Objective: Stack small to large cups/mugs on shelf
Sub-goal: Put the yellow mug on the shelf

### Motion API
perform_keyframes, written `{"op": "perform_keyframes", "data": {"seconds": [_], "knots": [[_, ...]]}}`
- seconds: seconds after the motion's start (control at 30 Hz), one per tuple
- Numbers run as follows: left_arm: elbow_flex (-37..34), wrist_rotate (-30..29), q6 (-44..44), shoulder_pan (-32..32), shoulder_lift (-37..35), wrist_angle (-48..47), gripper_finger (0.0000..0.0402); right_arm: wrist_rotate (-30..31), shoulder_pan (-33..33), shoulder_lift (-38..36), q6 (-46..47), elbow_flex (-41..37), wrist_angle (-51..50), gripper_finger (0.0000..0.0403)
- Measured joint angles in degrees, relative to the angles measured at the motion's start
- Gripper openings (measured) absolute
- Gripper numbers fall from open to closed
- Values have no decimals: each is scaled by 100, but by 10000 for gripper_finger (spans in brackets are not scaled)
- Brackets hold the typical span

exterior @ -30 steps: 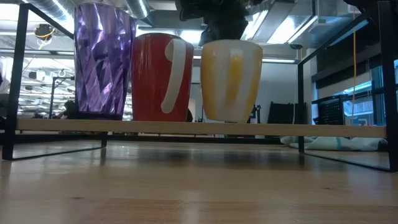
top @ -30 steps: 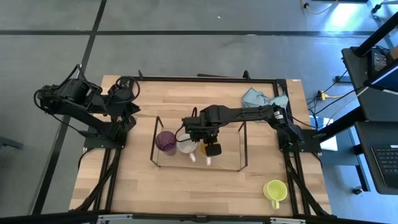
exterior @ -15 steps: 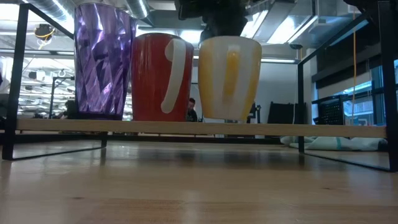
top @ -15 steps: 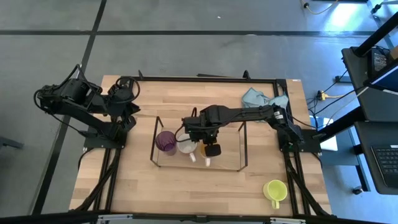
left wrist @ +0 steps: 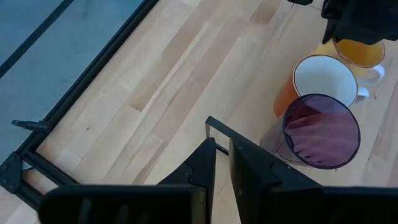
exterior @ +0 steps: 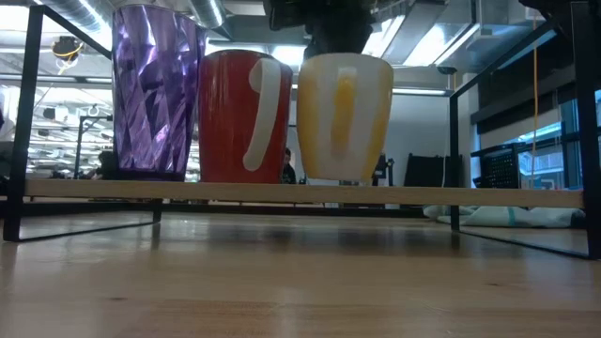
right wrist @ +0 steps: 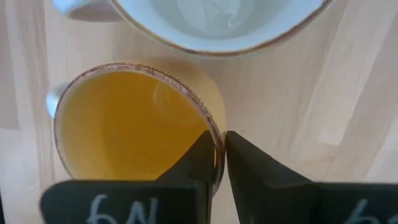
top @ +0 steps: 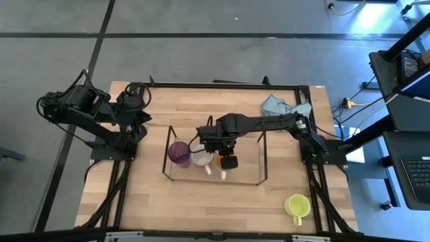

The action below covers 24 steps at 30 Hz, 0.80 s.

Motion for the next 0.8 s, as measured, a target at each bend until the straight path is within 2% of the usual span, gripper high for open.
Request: {"op": "perform_keyframes", "data": {"seconds": [0.2, 0.53, 0.8], "knots": [[0, 0, 0, 0, 0, 0, 41, 198, -38, 2, 116, 0, -33, 48], [0, 0, 0, -1, 0, 0, 41, 86, -85, 4, 253, 0, -72, 132], [0, 0, 1, -1, 0, 0, 41, 85, -87, 4, 238, 0, -74, 150]]}}
